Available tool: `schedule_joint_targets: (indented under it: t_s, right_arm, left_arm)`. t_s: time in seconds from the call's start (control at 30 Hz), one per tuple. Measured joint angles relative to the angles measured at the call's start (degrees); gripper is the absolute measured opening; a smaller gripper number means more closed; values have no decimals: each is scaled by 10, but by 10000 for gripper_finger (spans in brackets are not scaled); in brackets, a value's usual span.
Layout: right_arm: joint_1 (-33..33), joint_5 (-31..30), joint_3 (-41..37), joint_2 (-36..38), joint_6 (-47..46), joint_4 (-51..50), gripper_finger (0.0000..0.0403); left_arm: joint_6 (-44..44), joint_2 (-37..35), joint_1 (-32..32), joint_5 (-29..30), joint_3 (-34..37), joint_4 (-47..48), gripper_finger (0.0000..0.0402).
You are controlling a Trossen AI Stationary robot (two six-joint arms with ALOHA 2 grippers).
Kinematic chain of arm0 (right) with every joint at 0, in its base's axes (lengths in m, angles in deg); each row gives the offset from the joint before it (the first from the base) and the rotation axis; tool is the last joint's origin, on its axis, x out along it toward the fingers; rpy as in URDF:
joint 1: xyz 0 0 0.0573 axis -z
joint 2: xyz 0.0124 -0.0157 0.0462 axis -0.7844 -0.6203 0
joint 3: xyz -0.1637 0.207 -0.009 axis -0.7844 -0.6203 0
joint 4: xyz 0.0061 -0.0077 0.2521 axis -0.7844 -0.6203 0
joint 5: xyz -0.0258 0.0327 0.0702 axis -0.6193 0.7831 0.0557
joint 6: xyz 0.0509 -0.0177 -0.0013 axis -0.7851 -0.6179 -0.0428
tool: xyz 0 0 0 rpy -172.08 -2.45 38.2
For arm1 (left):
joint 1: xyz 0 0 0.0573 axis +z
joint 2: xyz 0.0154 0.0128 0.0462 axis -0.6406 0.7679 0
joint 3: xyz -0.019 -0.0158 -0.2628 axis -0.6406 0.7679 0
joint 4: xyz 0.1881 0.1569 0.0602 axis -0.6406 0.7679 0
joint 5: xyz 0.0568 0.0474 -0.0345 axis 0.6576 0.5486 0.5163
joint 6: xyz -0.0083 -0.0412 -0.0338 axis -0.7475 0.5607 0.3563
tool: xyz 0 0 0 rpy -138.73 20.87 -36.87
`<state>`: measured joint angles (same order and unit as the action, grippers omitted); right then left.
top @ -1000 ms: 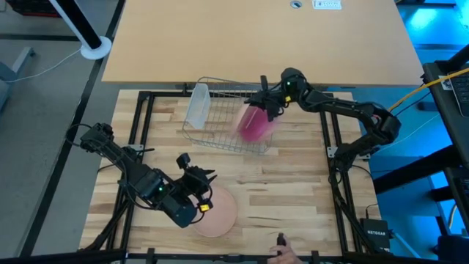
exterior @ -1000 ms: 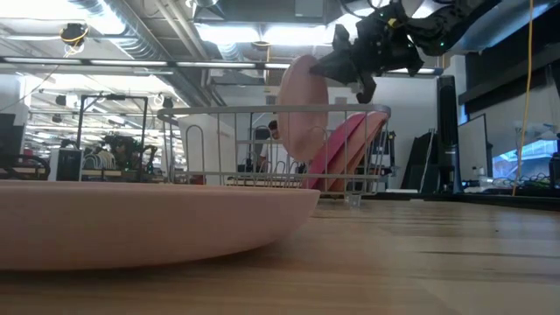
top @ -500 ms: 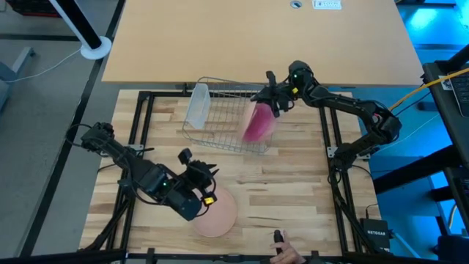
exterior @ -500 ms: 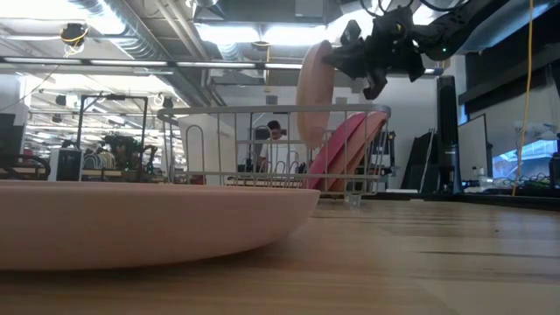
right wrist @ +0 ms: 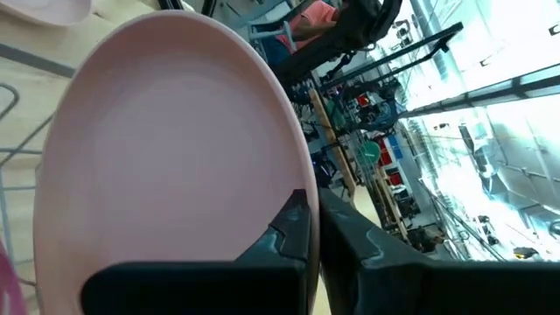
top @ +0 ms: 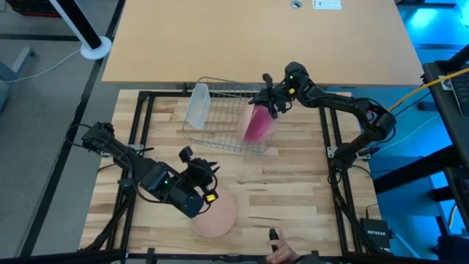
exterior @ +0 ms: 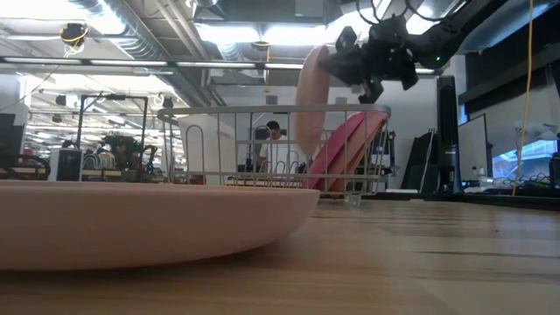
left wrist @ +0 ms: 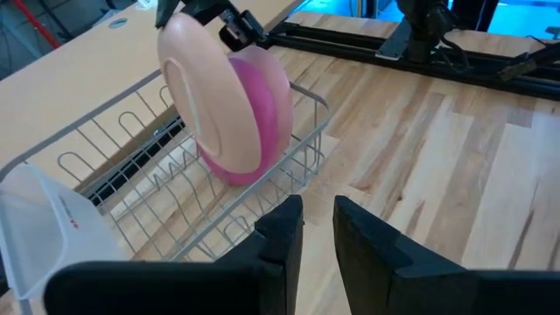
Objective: Sort dishes
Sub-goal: Put the light red plate into the dish rack
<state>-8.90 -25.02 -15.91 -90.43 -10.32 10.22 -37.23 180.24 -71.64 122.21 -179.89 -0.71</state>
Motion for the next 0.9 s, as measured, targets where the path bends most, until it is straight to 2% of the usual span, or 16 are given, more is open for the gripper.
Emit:
schedule_joint_targets:
  t_s: [0.23, 0.6, 0.8, 0.9]
  right_arm:
    - [0, 0, 0, -27, -45, 69, 12]
    - [0, -46, 1, -28, -39, 24, 12]
    - [0, -45, 1, -28, -24, 26, 12]
    - [0, -45, 1, -28, -24, 26, 12]
  left_arm:
    - [0, 0, 0, 0, 0, -2, 60]
    - [0, 0, 0, 0, 0, -2, 60]
    - [-7, 0, 0, 0, 0, -1, 60]
    - [-37, 0, 6, 8, 0, -1, 60]
